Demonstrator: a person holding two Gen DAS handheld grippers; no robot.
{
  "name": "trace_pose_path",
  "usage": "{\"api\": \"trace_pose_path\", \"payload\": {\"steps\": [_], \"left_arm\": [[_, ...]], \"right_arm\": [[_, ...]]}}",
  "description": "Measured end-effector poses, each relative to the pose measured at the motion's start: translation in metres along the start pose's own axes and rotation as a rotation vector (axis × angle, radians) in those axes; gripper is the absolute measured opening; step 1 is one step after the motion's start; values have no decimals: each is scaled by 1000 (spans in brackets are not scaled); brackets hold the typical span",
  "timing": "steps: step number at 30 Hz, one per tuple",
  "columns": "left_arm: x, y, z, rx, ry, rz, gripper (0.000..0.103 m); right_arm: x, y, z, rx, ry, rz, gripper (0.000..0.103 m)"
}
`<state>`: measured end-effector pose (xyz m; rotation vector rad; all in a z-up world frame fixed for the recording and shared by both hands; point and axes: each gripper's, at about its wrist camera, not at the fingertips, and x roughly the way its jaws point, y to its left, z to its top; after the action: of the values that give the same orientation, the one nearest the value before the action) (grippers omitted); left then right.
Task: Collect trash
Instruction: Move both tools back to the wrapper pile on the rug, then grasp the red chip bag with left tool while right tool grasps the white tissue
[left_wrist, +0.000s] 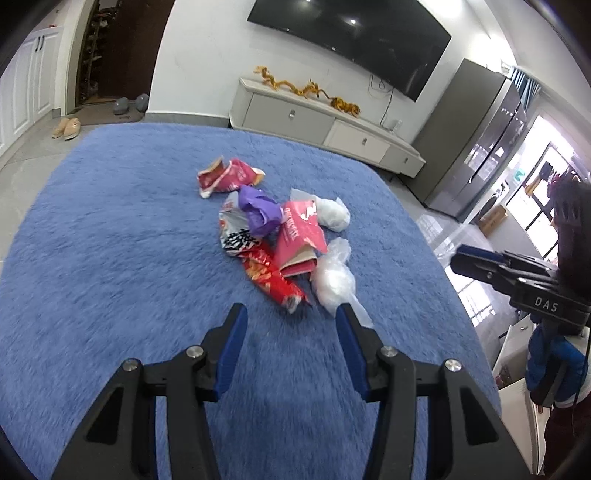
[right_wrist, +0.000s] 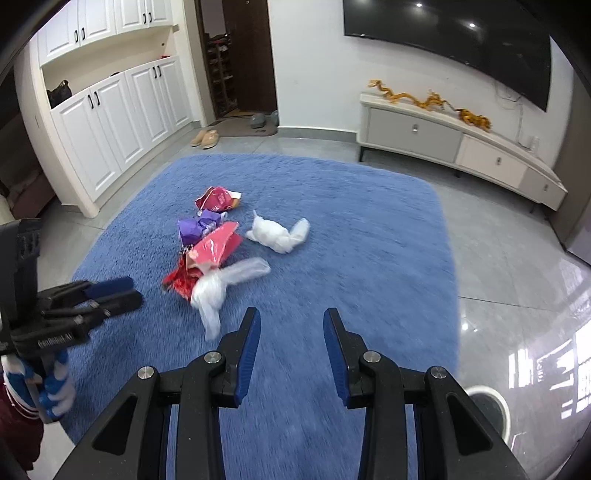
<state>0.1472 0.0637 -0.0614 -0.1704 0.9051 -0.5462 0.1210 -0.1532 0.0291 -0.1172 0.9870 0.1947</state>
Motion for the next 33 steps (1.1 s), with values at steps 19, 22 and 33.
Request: {"api": "trace_pose_path", "payload": {"steps": [19, 22, 33], "left_arm": [[42, 27, 11, -61, 34, 59, 11], [36, 31, 8, -70, 17, 80, 7], [-12, 35, -8, -101, -50, 108, 2]], "right_arm": [[117, -8, 52, -27, 24, 80, 48], [129, -10, 49, -28, 37, 88, 45], [76, -25, 28, 23, -46, 108, 23]]}}
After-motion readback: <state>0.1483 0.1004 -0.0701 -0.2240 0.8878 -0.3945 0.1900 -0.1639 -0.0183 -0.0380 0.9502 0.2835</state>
